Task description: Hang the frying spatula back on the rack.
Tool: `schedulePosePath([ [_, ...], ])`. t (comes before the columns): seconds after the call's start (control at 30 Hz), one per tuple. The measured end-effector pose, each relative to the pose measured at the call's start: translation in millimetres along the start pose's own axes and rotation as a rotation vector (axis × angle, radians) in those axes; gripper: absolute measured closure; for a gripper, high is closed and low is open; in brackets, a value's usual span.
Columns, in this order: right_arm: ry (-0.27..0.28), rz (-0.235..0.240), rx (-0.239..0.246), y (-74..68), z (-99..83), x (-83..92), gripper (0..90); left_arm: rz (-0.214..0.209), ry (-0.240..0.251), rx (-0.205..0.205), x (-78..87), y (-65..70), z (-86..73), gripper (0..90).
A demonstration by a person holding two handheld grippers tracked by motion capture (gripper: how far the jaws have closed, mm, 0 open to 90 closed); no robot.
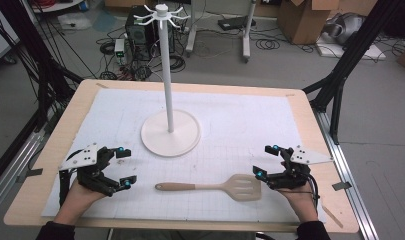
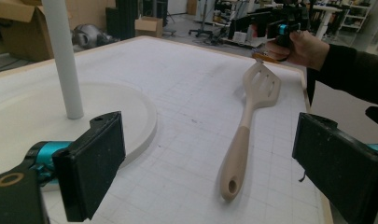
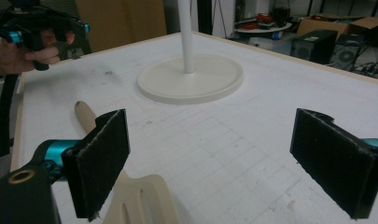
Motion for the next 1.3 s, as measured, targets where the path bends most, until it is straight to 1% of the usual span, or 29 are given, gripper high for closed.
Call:
schedulePosePath([
  [0.03,0.002,0.005,0.003,-1.1,1.0,-1.3,11.0,-0.001,0.000,0.014,0.7,0.1,-0.5,9.9],
  [0.07,0.000,0.011,0.011,-2.7,2.5,-2.5,11.0,-0.005,0.000,0.018,1.1,0.6,-0.5,9.8],
  [0.1,0.000,0.020,0.013,-4.5,3.6,-3.4,11.0,-0.012,-0.002,0.019,2.0,1.8,-0.7,9.8],
  [0.17,0.000,0.041,0.031,-9.5,8.3,-7.2,11.0,-0.010,-0.004,0.016,2.9,2.4,-0.6,9.8],
  [0.23,-0.009,0.064,0.044,-14.7,11.7,-12.8,11.0,-0.012,-0.008,0.023,3.7,2.8,-0.5,9.8],
  [0.3,-0.031,0.084,0.059,-18.9,12.9,-19.2,11.0,-0.024,-0.008,0.033,3.8,3.5,-0.7,9.8],
  [0.4,-0.066,0.093,0.077,-25.9,14.2,-31.2,11.0,-0.040,-0.014,0.040,2.5,4.6,-2.5,9.8],
  [0.43,-0.075,0.110,0.085,-29.5,14.7,-35.0,11.0,-0.045,-0.019,0.043,1.0,5.3,-3.6,9.8],
  [0.47,-0.092,0.130,0.094,-34.5,14.7,-39.4,11.0,-0.048,-0.024,0.042,0.4,5.6,-4.3,9.8],
  [0.53,-0.116,0.153,0.106,-40.5,14.5,-45.0,11.0,-0.057,-0.032,0.041,-1.4,6.9,-5.3,9.8],
  [0.57,-0.136,0.170,0.122,-44.6,13.9,-49.7,11.0,-0.055,-0.033,0.040,-2.2,6.8,-5.6,9.8],
  [0.63,-0.163,0.195,0.144,-50.5,13.1,-57.5,11.1,-0.067,-0.036,0.040,-2.9,7.8,-6.2,9.8],
  [0.67,-0.184,0.211,0.151,-54.5,12.2,-62.0,11.1,-0.067,-0.035,0.042,-3.0,8.0,-6.3,9.8],
  [0.77,-0.221,0.242,0.183,-62.7,10.5,-71.8,11.0,-0.066,-0.033,0.041,-3.6,7.9,-6.6,9.8],
  [0.83,-0.250,0.272,0.196,-69.5,8.8,-78.1,11.1,-0.063,-0.036,0.037,-4.1,8.0,-6.9,9.8],
  [0.93,-0.291,0.282,0.222,-76.6,6.4,-87.6,11.1,-0.064,-0.035,0.040,-4.8,9.1,-6.8,9.8],
  [1.03,-0.321,0.299,0.236,-80.9,3.4,-94.5,11.4,-0.066,-0.038,0.031,-5.0,9.4,-6.9,9.8],
  [1.17,-0.388,0.308,0.263,-85.2,-4.8,-103.5,12.7,-0.069,-0.037,0.035,-5.4,10.3,-7.2,9.8],
  [1.27,-0.443,0.322,0.286,-90.1,-10.4,-109.3,13.9,-0.070,-0.042,0.027,-5.7,10.3,-7.8,9.8],
  [1.3,-0.457,0.324,0.292,-90.8,-11.6,-110.4,14.0,-0.069,-0.040,0.034,-6.3,10.5,-8.0,9.8],
])
Point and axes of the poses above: each handheld gripper's, and its own axes: x roughly backward along the jaws, z roughly out of its top, y roughly to its right, the point moved 8 cm from there along -x, roughly forward along the jaws, and after that the axes turned 1 degree about x, right-handed, at the moved point
